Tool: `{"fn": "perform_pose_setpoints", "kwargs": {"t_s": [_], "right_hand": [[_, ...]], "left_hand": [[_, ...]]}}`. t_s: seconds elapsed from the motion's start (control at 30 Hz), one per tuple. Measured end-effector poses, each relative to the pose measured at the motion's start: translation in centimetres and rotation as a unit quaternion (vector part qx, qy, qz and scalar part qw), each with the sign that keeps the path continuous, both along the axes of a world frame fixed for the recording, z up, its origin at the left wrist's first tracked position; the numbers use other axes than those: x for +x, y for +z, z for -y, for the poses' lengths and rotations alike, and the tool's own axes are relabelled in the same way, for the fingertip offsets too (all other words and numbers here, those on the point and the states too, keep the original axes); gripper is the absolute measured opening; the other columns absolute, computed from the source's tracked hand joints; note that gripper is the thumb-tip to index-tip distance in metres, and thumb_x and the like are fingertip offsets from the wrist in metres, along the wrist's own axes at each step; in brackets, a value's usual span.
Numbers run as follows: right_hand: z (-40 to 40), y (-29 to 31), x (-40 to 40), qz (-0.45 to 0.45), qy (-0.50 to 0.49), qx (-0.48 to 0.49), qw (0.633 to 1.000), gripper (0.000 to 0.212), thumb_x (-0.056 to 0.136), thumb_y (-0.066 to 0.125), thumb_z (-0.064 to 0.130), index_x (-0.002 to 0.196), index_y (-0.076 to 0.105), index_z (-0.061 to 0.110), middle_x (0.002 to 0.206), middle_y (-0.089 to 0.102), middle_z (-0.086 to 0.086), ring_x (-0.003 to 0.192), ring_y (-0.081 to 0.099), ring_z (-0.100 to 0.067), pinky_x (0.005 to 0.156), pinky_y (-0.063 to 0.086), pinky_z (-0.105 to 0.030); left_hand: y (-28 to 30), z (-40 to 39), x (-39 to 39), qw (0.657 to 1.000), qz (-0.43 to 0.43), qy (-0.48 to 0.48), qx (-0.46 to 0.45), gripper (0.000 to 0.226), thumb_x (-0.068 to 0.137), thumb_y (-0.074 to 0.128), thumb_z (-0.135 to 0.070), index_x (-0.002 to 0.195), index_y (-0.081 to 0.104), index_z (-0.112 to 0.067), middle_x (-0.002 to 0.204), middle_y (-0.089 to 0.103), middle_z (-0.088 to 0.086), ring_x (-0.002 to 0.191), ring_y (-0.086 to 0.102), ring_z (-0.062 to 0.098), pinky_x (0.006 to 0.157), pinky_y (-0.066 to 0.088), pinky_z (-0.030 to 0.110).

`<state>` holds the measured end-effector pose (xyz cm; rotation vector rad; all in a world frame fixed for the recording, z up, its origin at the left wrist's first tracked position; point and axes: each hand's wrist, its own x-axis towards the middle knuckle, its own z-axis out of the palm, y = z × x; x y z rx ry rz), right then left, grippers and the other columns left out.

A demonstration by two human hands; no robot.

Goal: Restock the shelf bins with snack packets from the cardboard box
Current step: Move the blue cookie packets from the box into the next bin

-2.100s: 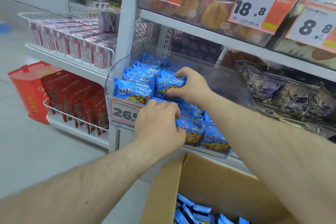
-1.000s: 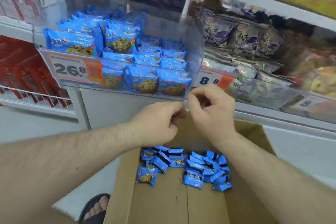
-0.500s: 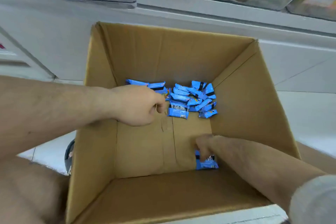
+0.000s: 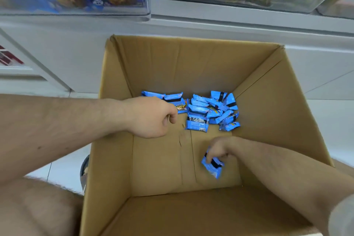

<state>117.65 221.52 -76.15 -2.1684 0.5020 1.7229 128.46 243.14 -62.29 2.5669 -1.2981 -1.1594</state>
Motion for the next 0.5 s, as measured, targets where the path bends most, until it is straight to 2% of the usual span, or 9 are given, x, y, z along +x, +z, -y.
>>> {"fn": "perform_pose_setpoints", "kwargs": {"t_s": [0.03,0.1,0.17,0.23,0.3,0.33,0.4,0.47,0.5], "right_hand": [[-0.1,0.1,0.6,0.011,-0.091,0.017,0.996,0.033,0.085,0.068,0.032,0.065,0.047,0.017,0.052,0.041,0.001,0.043,0.032,-0.012,0.044,0.025,-0.024],[-1.2,1.2,2.5,0.047,-0.281,0.083,0.955,0.030,0.086,0.067,0.030,0.063,0.052,0.017,0.049,0.044,0.001,0.040,0.035,-0.010,0.043,0.025,-0.021],[-3.0,3.5,4.5,0.072,-0.368,0.181,0.909,0.020,0.088,0.064,0.028,0.073,0.057,0.018,0.057,0.051,0.001,0.042,0.041,-0.008,0.044,0.028,-0.019],[-4.8,5.5,5.6,0.065,-0.414,0.281,0.863,0.012,0.086,0.057,0.021,0.074,0.058,0.020,0.061,0.053,0.001,0.042,0.045,-0.007,0.045,0.031,-0.019],[-6.4,7.3,6.0,0.051,-0.448,0.373,0.811,0.009,0.069,0.052,0.012,0.068,0.057,0.019,0.059,0.053,-0.001,0.046,0.046,-0.011,0.049,0.033,-0.020],[-6.8,8.0,6.0,0.046,-0.460,0.415,0.784,0.010,0.063,0.051,0.012,0.069,0.057,0.017,0.059,0.053,-0.002,0.049,0.047,-0.013,0.052,0.034,-0.021],[-6.9,8.8,6.0,0.043,-0.459,0.482,0.745,0.011,0.064,0.052,0.015,0.073,0.059,0.015,0.064,0.057,-0.004,0.055,0.048,-0.016,0.055,0.034,-0.025],[-5.8,8.0,6.2,0.047,-0.452,0.504,0.734,0.019,0.072,0.050,0.025,0.074,0.065,0.014,0.070,0.063,-0.005,0.059,0.049,-0.017,0.056,0.034,-0.026],[-5.0,7.3,6.3,0.058,-0.464,0.476,0.745,0.024,0.076,0.049,0.029,0.077,0.068,0.014,0.072,0.064,-0.005,0.060,0.049,-0.017,0.055,0.034,-0.026]], "left_hand": [[0.1,-0.1,0.1,1.000,-0.002,0.008,-0.007,0.032,0.087,0.048,-0.019,0.116,0.056,-0.032,0.103,0.062,-0.014,0.094,0.058,0.010,0.086,0.051,0.034],[0.2,-0.4,0.1,1.000,-0.002,0.008,-0.023,0.033,0.086,0.053,-0.023,0.119,0.054,-0.030,0.109,0.059,-0.013,0.097,0.058,0.011,0.086,0.051,0.034],[0.3,-0.6,0.0,0.999,0.023,-0.014,-0.039,0.039,0.085,0.060,-0.036,0.123,0.050,-0.031,0.119,0.052,-0.008,0.105,0.055,0.015,0.090,0.049,0.034],[0.4,-1.0,-0.3,0.996,0.055,-0.053,-0.036,0.059,0.079,0.067,-0.051,0.129,0.041,-0.034,0.123,0.042,-0.005,0.111,0.048,0.018,0.093,0.045,0.034],[0.7,-1.4,-0.6,0.995,0.062,-0.078,-0.022,0.074,0.073,0.073,-0.055,0.133,0.033,-0.038,0.125,0.034,-0.004,0.112,0.042,0.019,0.094,0.045,0.037],[0.7,-1.5,-0.6,0.993,0.074,-0.088,-0.020,0.072,0.074,0.073,-0.051,0.132,0.032,-0.040,0.126,0.033,-0.004,0.112,0.042,0.020,0.093,0.046,0.038],[0.7,-1.6,-0.4,0.986,0.122,-0.107,-0.029,0.053,0.082,0.065,-0.034,0.128,0.039,-0.039,0.128,0.035,-0.002,0.108,0.047,0.023,0.087,0.047,0.037],[0.8,-1.6,0.3,0.988,0.125,-0.067,-0.062,0.039,0.085,0.057,-0.016,0.118,0.051,-0.035,0.124,0.044,-0.001,0.101,0.055,0.024,0.082,0.049,0.037],[1.0,-1.6,0.8,0.993,0.086,-0.004,-0.084,0.037,0.083,0.058,-0.011,0.111,0.056,-0.034,0.117,0.050,-0.001,0.094,0.058,0.021,0.080,0.051,0.037]]}}
